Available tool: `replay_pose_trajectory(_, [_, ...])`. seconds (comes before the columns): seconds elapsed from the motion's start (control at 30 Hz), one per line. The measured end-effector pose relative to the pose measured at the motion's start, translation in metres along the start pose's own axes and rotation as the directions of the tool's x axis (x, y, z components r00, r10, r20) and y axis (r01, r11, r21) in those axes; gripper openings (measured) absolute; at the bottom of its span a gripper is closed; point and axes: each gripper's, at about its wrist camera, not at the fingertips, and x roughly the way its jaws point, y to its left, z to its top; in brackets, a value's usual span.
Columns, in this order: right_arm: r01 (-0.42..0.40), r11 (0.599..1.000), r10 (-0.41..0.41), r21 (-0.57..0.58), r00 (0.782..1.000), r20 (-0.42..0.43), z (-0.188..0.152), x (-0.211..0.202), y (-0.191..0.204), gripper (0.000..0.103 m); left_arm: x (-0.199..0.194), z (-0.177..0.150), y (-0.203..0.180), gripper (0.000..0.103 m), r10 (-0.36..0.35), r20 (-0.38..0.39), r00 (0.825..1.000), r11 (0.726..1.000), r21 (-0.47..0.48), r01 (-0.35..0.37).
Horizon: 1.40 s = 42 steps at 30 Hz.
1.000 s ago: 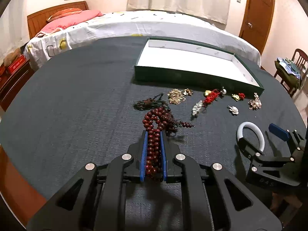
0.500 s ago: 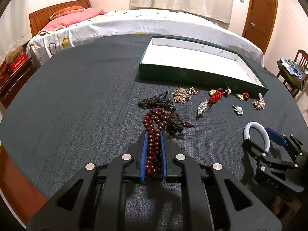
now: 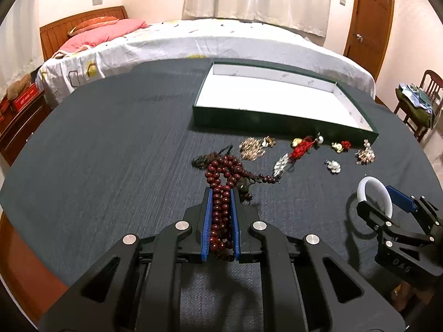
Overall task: Organize jewelry
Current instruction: 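Carry the bead strand toward the tray with the left gripper while the right gripper grasps the white bangle, then open the left gripper over the tray while the right gripper releases the bangle into it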
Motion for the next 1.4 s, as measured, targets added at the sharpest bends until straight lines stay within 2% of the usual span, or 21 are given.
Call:
replay_pose_trajectory(0.27, [0.009,1.000,-0.009,0.006,0.998,0.063,0.024,-0.015,-0.013,0.068,-0.002,0.027,-0.017,0.013,-0.035,0.038,0.999,0.999,0.025,0.034])
replay_pose_trajectory(0.47, [0.001,1.000,-0.003,0.018,0.992,0.125,0.071,-0.010,-0.030,0.068,0.008,0.067,-0.034,0.013,-0.063,0.087,0.994,0.997,0.049,0.059])
replay_pose_trajectory(0.6, [0.017,1.000,-0.019,0.012,0.986,0.163,0.104,0.005,-0.038,0.068,0.028,0.099,-0.042,0.013,-0.071,0.111,0.991,0.996,0.066,0.064])
replay_pose_trajectory(0.77, [0.033,0.999,-0.033,0.004,0.986,0.165,0.146,0.040,-0.048,0.068,0.071,0.140,-0.051,0.013,-0.093,0.083,0.992,0.994,0.072,0.088])
replay_pose_trajectory(0.87, [0.046,0.999,-0.045,0.000,0.988,0.146,0.175,0.070,-0.053,0.068,0.101,0.162,-0.055,0.013,-0.099,0.053,0.994,0.993,0.064,0.096])
replay_pose_trajectory(1.0, [0.055,0.998,-0.055,0.002,0.994,0.094,0.195,0.108,-0.057,0.068,0.140,0.186,-0.058,0.013,-0.091,0.013,0.996,0.994,0.053,0.091])
replay_pose_trajectory(1.2, [0.057,0.998,-0.056,0.035,0.998,-0.015,0.204,0.154,-0.070,0.068,0.181,0.204,-0.059,0.013,-0.084,-0.050,0.995,0.995,0.053,0.086])
replay_pose_trajectory(1.4, [0.041,0.997,-0.031,0.072,0.990,-0.135,0.206,0.188,-0.080,0.068,0.213,0.211,-0.057,0.013,-0.085,-0.146,0.986,0.995,0.036,0.091])
